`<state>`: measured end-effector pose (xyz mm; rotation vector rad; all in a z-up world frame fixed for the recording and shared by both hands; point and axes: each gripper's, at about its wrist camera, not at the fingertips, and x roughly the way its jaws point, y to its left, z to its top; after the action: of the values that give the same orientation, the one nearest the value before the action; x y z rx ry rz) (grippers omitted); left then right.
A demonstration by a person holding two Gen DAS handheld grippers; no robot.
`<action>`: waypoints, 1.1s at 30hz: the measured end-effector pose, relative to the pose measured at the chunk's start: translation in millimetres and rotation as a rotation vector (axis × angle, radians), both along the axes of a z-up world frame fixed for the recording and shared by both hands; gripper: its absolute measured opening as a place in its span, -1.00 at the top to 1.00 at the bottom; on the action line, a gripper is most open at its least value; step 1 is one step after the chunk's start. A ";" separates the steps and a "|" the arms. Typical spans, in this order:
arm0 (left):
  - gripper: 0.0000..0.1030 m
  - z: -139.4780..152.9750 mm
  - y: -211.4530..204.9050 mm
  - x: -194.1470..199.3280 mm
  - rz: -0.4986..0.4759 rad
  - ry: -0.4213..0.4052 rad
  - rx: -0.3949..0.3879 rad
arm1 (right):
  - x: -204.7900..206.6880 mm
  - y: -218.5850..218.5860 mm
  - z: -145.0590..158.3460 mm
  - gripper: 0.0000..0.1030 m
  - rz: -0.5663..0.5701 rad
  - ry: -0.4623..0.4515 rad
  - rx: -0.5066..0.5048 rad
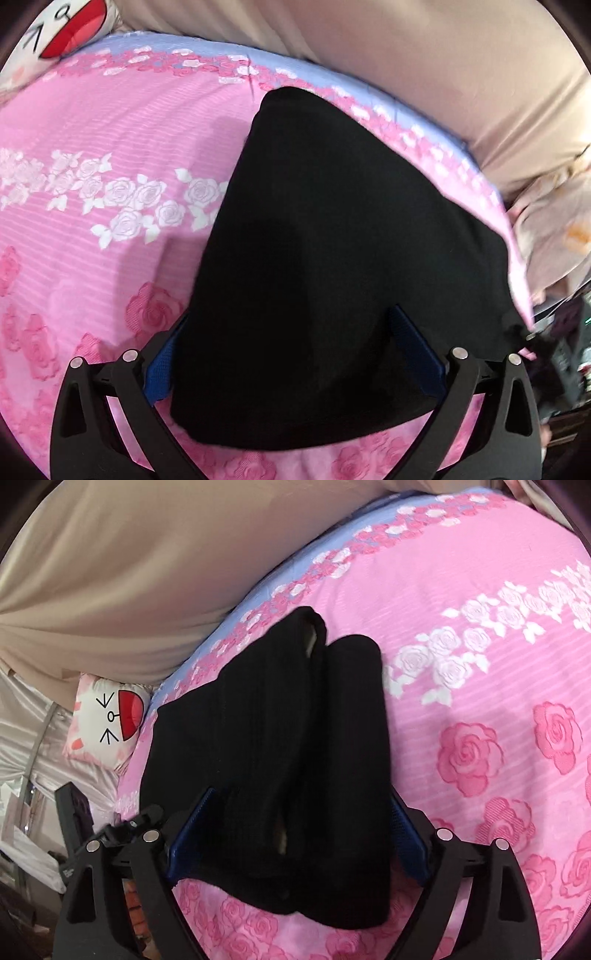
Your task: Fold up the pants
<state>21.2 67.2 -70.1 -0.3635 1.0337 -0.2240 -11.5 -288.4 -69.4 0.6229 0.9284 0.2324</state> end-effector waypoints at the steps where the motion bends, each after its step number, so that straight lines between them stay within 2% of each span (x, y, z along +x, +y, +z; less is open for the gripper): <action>1: -0.66 0.2 0.6 1.9 -0.006 -0.010 -0.015 | 3.0 4.2 0.2 -0.35 0.010 -0.010 -0.010; 2: -0.43 2.0 2.2 5.1 -0.015 -0.020 -0.020 | 7.0 6.9 0.6 0.03 0.013 -0.012 -0.021; 4: 0.25 10.8 8.6 9.7 -0.037 -0.023 -0.059 | 12.5 10.9 10.1 0.26 0.034 -0.038 -0.006; 6: 0.58 32.3 22.7 6.9 -0.035 -0.072 -0.090 | 12.6 20.0 35.5 0.31 0.063 -0.098 -0.030; 9: 0.60 62.1 38.7 -9.7 -0.050 -0.122 -0.110 | 1.0 29.7 70.3 0.32 0.112 -0.186 -0.021; 11: 0.56 65.9 39.3 -24.5 -0.061 -0.110 -0.081 | -8.4 32.3 76.2 0.30 0.146 -0.197 -0.037; 12: 0.49 60.7 35.2 -30.8 -0.069 -0.091 -0.067 | -11.5 32.2 69.9 0.28 0.149 -0.183 -0.042; 14: 0.38 35.8 28.2 -38.0 -0.086 -0.032 -0.009 | -13.0 24.7 38.2 0.10 0.143 -0.096 -0.063; 16: -0.11 17.6 27.0 -43.7 -0.057 -0.012 0.050 | -13.3 13.4 2.4 -0.11 0.083 0.045 -0.109; 17: -0.15 18.8 29.7 -49.7 -0.016 -0.030 0.063 | -20.8 2.5 -2.0 -0.11 0.052 0.031 -0.021; 18: -0.19 23.9 31.0 -51.9 0.004 -0.046 0.075 | -26.9 -3.4 2.4 -0.12 0.024 0.020 0.006; 19: -0.29 32.1 30.9 -53.2 0.015 -0.069 0.091 | -31.6 -5.5 11.8 -0.14 0.004 0.002 -0.017; 20: -0.41 45.4 30.8 -55.8 0.032 -0.111 0.118 | -36.3 -4.6 27.1 -0.15 -0.012 -0.039 -0.087; 21: -0.70 56.7 30.8 -57.5 0.048 -0.149 0.139 | -40.0 -2.3 40.0 -0.16 -0.022 -0.082 -0.148; 22: -0.84 67.7 28.0 -60.3 0.061 -0.190 0.158 | -42.3 2.4 54.9 -0.24 -0.007 -0.140 -0.204; 24: -0.85 88.5 16.9 -64.6 0.058 -0.276 0.173 | -36.1 9.0 60.3 -0.24 0.038 -0.167 -0.215; 25: -0.89 92.6 12.8 -65.4 0.042 -0.291 0.172 | -30.8 11.9 57.7 -0.08 0.048 -0.152 -0.218; 26: -0.90 93.7 4.2 -63.2 0.009 -0.297 0.170 | -21.7 19.9 49.7 0.47 0.083 -0.118 -0.226; 27: -0.90 93.5 -2.8 -60.5 -0.023 -0.293 0.167 | -17.0 27.8 43.6 0.61 0.098 -0.092 -0.255; 29: -0.90 84.8 -20.5 -61.7 -0.123 -0.258 0.153 | -10.5 49.1 48.0 0.68 0.120 -0.107 -0.302; 31: -0.90 78.3 -36.3 -65.0 -0.182 -0.238 0.166 | -11.6 59.6 62.1 0.79 0.182 -0.160 -0.235; 32: -0.90 74.1 -44.9 -70.5 -0.205 -0.238 0.177 | -10.2 67.8 75.3 0.91 0.225 -0.202 -0.181; 33: -0.90 71.4 -51.5 -72.5 -0.230 -0.236 0.182 | -6.8 74.5 80.3 0.92 0.257 -0.216 -0.155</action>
<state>-51.3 15.6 1.2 -0.0502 0.8534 -0.3677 -18.3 -213.9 10.9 0.3268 0.8072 0.4437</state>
